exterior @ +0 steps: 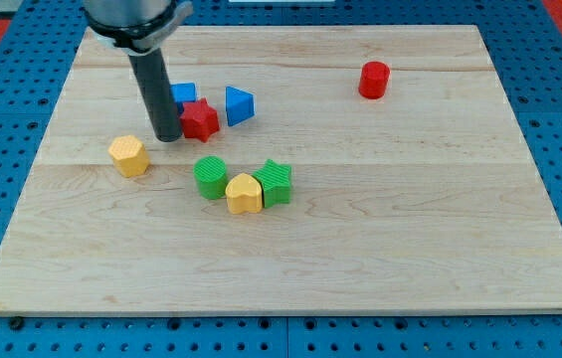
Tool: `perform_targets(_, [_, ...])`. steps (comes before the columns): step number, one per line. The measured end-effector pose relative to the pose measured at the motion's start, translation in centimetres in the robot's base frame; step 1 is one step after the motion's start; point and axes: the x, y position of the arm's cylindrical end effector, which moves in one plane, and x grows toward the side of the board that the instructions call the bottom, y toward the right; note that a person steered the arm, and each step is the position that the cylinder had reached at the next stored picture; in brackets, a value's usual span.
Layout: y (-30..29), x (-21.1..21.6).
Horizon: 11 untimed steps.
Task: Move the red star top left to the red circle
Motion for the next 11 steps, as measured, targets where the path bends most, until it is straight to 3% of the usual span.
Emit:
perform_targets(1, [3.6, -0.3])
perform_targets(2, [4.6, -3.8])
perform_targets(4, [2.6, -9.5])
perform_targets(6, [8.1, -12.7])
perform_targets(7, [4.4, -13.4])
perform_targets(8, [4.6, -14.8])
perform_targets(10, [18.7, -14.8])
perform_targets(11, [17.0, -16.3])
